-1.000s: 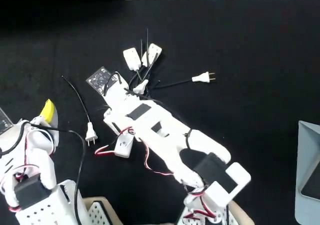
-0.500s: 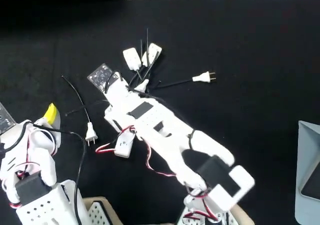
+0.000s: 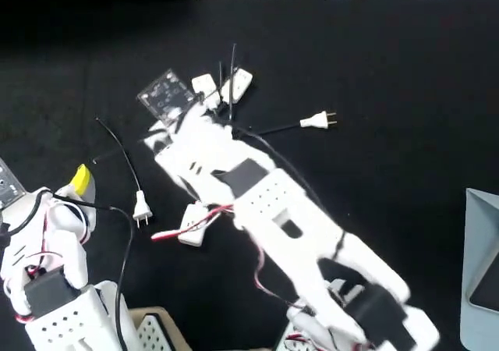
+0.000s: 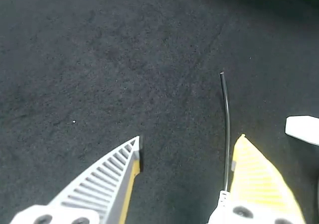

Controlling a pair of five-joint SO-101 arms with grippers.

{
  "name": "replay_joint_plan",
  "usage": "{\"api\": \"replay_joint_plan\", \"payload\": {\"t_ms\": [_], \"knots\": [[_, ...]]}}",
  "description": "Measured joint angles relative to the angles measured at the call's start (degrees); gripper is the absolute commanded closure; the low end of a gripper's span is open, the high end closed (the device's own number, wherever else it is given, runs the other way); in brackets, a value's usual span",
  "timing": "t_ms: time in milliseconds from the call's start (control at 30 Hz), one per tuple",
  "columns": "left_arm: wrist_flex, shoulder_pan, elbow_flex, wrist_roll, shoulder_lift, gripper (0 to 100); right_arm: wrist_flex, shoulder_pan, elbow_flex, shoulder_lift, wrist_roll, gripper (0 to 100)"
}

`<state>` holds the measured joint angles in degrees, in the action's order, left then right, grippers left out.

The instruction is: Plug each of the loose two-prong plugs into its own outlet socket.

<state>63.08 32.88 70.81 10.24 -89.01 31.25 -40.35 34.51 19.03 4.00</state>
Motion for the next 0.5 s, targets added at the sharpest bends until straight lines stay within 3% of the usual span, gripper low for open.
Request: {"api": "replay_joint_plan", "payload": {"t_ms": [500], "knots": [[0.0,0.0,0.0,0.0,0.0,70,-2.4,21.5,0.0,2.7,0.0,98.6]]}}
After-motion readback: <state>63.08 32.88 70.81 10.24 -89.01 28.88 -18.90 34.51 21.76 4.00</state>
